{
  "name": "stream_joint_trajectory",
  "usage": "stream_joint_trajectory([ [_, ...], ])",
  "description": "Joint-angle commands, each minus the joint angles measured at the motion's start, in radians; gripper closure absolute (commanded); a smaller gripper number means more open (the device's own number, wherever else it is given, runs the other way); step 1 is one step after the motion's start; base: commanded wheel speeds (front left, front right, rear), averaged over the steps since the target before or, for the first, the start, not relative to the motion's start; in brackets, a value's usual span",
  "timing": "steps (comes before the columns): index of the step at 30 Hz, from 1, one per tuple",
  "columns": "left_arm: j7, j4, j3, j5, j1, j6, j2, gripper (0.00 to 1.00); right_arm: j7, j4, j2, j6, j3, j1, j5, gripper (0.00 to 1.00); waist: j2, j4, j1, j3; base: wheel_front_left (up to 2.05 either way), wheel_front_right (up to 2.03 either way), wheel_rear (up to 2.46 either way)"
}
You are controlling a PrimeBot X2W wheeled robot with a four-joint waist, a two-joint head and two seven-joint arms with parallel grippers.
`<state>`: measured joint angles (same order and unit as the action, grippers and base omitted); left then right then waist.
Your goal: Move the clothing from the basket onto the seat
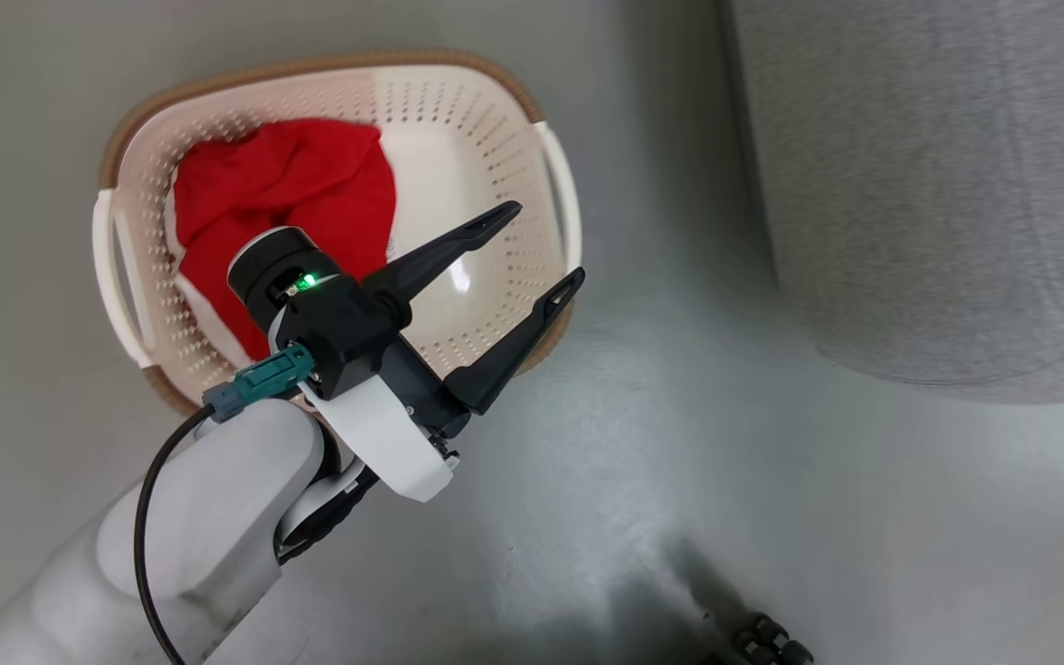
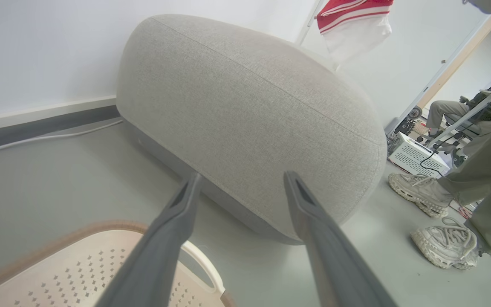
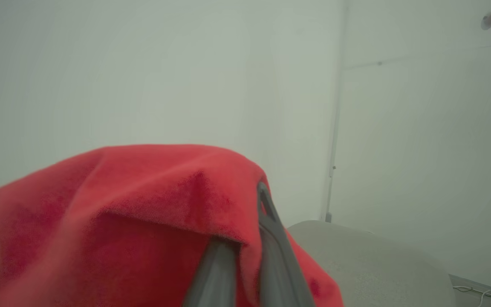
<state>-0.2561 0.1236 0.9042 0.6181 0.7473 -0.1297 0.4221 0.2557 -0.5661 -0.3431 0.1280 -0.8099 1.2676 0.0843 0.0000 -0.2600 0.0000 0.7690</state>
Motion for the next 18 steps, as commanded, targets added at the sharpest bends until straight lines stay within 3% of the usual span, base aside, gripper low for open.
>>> stream_joint_trajectory([
  [1, -0.006, -0.026, -0.021, 0.008, 0.02, -0.001, 0.012, 0.0, -0.007, 0.02, -0.042, 0.003, -0.02, 0.035, 0.045, 1.0, 0.0, 0.039, 0.0, 0.042, 0.0, 0.0, 0.0],
  [9, -0.006, -0.019, 0.001, 0.006, 0.03, -0.001, 0.012, 0.0, -0.008, -0.032, -0.006, 0.003, -0.131, 0.127, 0.131, 1.0, 0.0, 0.073, 0.0, 0.096, 0.0, 0.0, 0.0],
  [18, -0.006, -0.011, -0.006, 0.004, 0.026, -0.001, 0.014, 0.0, -0.018, -0.155, 0.068, 0.003, -0.164, 0.129, 0.075, 1.0, 0.0, 0.089, 0.0, 0.134, 0.0, 0.0, 0.0],
])
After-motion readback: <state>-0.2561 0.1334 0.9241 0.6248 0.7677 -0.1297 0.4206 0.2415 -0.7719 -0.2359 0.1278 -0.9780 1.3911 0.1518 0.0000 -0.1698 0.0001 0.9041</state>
